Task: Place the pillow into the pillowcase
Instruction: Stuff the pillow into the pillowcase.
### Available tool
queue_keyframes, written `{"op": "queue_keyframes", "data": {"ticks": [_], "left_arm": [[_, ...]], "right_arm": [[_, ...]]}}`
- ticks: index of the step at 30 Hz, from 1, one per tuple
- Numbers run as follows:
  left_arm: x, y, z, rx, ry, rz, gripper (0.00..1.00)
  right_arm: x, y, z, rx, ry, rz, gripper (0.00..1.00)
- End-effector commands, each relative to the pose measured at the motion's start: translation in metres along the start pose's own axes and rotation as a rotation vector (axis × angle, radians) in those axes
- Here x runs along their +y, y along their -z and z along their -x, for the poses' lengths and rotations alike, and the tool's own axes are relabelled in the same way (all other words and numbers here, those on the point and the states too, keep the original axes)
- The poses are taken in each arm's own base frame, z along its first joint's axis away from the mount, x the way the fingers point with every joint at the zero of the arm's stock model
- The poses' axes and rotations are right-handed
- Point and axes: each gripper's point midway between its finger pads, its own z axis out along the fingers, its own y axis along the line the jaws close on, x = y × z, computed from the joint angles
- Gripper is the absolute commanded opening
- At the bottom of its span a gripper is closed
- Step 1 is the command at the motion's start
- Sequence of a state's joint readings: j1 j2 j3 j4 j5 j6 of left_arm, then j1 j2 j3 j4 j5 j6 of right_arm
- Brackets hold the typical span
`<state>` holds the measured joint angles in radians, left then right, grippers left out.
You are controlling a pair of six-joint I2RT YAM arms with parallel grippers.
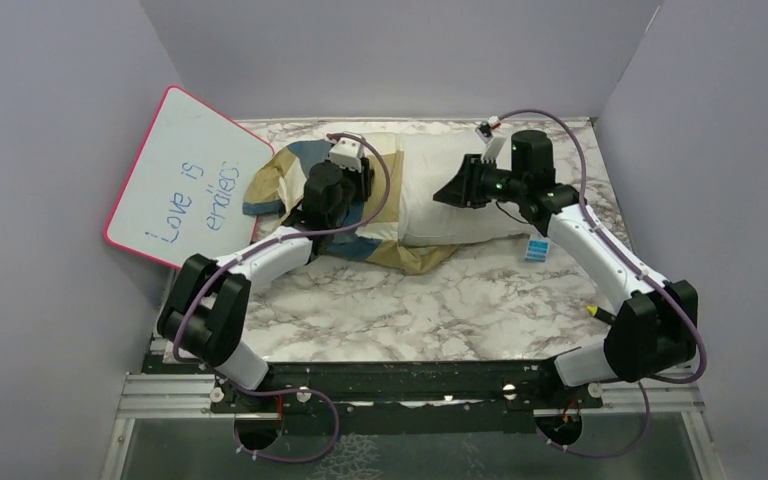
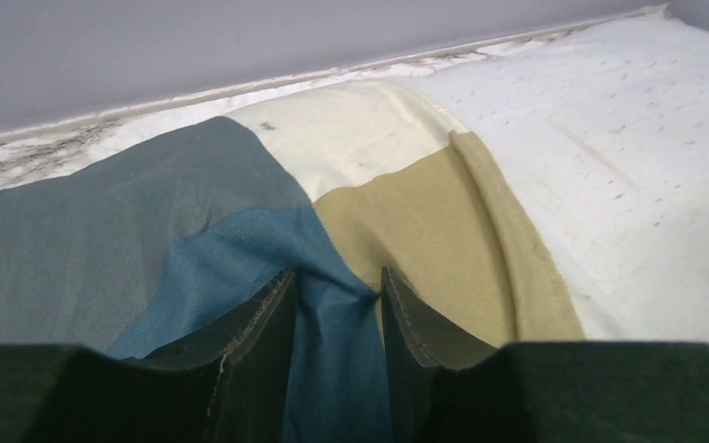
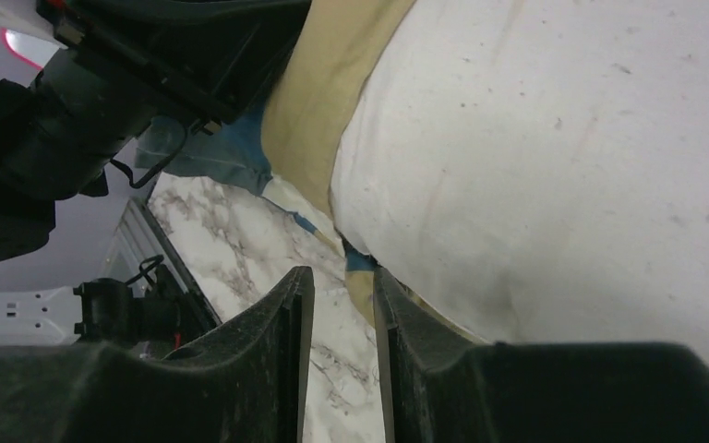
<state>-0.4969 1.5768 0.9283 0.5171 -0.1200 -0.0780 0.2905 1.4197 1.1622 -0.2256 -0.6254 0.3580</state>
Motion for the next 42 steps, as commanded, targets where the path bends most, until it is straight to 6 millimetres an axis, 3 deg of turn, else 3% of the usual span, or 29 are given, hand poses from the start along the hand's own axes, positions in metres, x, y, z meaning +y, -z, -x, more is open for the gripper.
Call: {"op": "queue_keyframes", "data": {"ticks": [1,6,12,15,21,27,29,33,38,42], "left_arm": [[-0.021,0.023,0.05,-0.09,0.111,-0.088,0.41],[-0.04,0.047,0.042,0.023,0.142,-0.078,0.53],[-0.07,0.058,0.033,0.073,0.088,-0.031,0.56],[-0.073,0.05,0.018,0.111,0.083,0.002,0.52],[-0.072,0.033,-0.019,0.203,0.056,0.088,0.44],[-0.071,0.025,-0.046,0.248,-0.008,0.141,0.45],[-0.072,0.024,-0.051,0.256,-0.025,0.147,0.38],[-0.09,0.026,-0.04,0.241,-0.028,0.088,0.19],[-0.144,0.033,-0.014,0.196,-0.01,-0.064,0.03],[-0.169,0.036,-0.009,0.181,0.044,-0.139,0.0]], "right_arm": [[0.017,-0.009,0.016,-0.049,0.028,0.077,0.3],[0.006,-0.037,0.025,-0.039,-0.016,0.104,0.03],[-0.025,-0.076,0.011,0.032,-0.068,0.098,0.0],[-0.05,-0.094,-0.012,0.06,-0.113,0.056,0.0],[-0.094,-0.119,-0.086,0.175,-0.203,-0.02,0.0],[-0.11,-0.124,-0.112,0.19,-0.228,-0.048,0.0],[-0.112,-0.123,-0.115,0.185,-0.231,-0.05,0.0],[-0.111,-0.124,-0.117,0.18,-0.233,-0.041,0.0],[-0.107,-0.125,-0.115,0.167,-0.239,-0.019,0.0],[-0.101,-0.125,-0.111,0.154,-0.237,0.004,0.0]]}}
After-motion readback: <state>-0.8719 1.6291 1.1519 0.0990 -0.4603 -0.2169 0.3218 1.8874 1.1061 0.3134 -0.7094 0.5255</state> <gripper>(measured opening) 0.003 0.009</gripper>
